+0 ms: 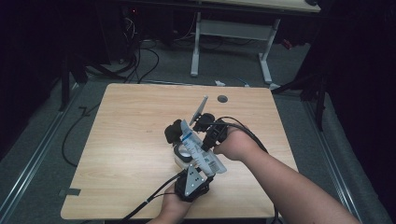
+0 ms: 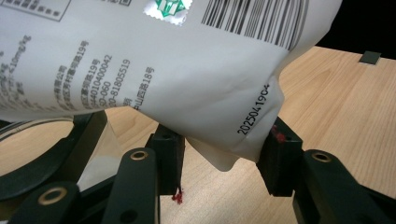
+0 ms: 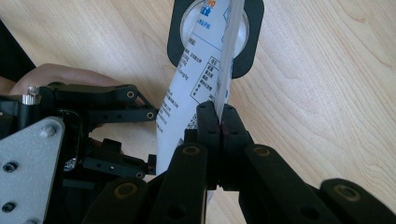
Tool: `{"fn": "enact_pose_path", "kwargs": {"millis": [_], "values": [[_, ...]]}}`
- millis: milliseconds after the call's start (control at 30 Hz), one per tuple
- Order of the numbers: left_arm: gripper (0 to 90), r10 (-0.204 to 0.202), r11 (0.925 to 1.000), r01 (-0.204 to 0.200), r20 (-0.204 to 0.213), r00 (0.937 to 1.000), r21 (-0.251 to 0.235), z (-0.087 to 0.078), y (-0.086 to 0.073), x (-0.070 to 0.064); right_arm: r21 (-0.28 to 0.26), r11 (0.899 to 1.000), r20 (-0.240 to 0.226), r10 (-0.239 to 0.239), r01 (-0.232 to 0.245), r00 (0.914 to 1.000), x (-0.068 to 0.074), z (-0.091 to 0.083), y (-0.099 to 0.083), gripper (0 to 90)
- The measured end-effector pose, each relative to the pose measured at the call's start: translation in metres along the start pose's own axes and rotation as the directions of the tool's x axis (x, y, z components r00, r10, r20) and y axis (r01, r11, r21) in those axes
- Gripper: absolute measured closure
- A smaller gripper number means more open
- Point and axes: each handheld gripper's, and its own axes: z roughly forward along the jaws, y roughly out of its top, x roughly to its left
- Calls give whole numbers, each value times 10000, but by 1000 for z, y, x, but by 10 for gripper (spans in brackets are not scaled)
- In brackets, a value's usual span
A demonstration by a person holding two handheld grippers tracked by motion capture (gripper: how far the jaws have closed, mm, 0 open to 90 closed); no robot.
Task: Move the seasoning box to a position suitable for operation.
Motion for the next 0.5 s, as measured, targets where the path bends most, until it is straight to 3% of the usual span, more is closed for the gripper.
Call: {"fn": "enact_pose_path", "kwargs": {"millis": [500], "values": [[569, -33, 9998, 34, -76, 10000, 189, 1, -3, 5, -32, 10000, -22, 53, -53, 10000, -1, -1, -3, 894]]}}
